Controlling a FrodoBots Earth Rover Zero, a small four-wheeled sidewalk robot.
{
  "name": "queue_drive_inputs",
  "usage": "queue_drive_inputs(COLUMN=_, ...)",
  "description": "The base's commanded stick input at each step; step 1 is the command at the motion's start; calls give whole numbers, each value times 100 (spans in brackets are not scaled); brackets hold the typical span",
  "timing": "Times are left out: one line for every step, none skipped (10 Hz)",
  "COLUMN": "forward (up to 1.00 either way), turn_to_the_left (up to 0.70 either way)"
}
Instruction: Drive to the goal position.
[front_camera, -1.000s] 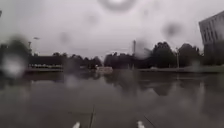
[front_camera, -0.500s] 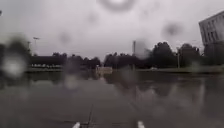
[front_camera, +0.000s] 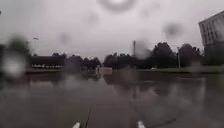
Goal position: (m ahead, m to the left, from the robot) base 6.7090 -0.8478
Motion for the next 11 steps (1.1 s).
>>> queue_drive_inputs(forward=45, turn_to_the_left=0)
queue_drive_inputs(forward=45, turn_to_the_left=0)
queue_drive_inputs(forward=45, turn_to_the_left=0)
queue_drive_inputs(forward=53, turn_to_the_left=0)
queue_drive_inputs(forward=60, turn_to_the_left=0)
queue_drive_inputs(forward=60, turn_to_the_left=0)
queue_drive_inputs(forward=70, turn_to_the_left=0)
queue_drive_inputs(forward=70, turn_to_the_left=0)
queue_drive_inputs(forward=70, turn_to_the_left=0)
queue_drive_inputs(forward=70, turn_to_the_left=0)
queue_drive_inputs(forward=70, turn_to_the_left=0)
